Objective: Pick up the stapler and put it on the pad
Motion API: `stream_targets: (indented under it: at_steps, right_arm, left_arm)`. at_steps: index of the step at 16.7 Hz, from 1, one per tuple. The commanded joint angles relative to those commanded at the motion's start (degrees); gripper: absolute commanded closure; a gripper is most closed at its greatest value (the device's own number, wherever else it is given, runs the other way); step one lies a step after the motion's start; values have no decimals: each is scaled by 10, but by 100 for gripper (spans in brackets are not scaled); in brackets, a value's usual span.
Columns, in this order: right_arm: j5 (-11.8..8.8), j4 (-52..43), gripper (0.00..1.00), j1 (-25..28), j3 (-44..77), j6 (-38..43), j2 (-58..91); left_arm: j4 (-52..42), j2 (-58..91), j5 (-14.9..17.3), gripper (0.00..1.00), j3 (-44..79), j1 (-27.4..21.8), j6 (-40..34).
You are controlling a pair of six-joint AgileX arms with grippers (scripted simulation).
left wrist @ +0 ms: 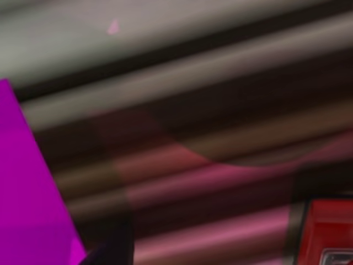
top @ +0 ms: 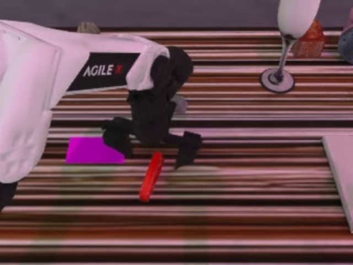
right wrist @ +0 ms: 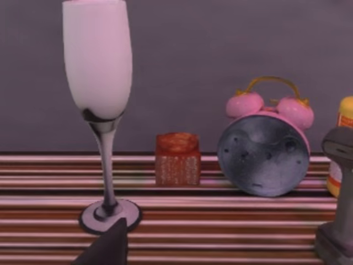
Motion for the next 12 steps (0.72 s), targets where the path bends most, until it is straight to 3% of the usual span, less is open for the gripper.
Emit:
stream_targets:
  at_steps: [11, 12]
  right_arm:
    - [0, 0, 0, 0, 0, 0, 0]
    - [0, 0, 0, 0, 0, 0, 0]
  left_arm:
    - [0, 0, 0, 98, 0, 0, 0]
    - [0, 0, 0, 100, 0, 0, 0]
